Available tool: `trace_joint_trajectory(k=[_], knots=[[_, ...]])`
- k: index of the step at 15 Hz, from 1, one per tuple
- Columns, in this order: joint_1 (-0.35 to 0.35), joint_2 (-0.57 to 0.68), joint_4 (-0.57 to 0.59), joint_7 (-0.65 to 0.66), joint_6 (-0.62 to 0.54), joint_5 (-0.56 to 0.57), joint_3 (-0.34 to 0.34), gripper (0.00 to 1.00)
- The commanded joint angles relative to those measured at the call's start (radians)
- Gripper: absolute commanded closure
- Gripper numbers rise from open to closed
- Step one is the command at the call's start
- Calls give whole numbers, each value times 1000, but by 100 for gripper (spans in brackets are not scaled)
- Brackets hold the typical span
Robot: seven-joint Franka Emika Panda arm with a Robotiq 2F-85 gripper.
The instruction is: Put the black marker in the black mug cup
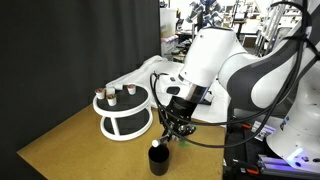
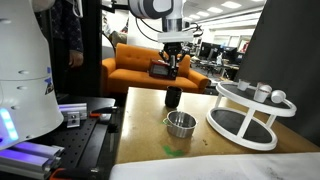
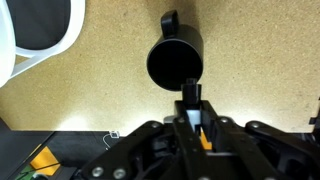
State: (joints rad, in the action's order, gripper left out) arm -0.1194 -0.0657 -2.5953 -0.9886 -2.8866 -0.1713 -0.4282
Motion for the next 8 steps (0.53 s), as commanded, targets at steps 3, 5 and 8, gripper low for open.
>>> trace_joint_trajectory(k=[3,5,8], knots=[[-55,83,45,-29,21,55,106,95],[-59,125,71,-53,17,42,116,95],[-47,187,117,-77,24,32,103,95]])
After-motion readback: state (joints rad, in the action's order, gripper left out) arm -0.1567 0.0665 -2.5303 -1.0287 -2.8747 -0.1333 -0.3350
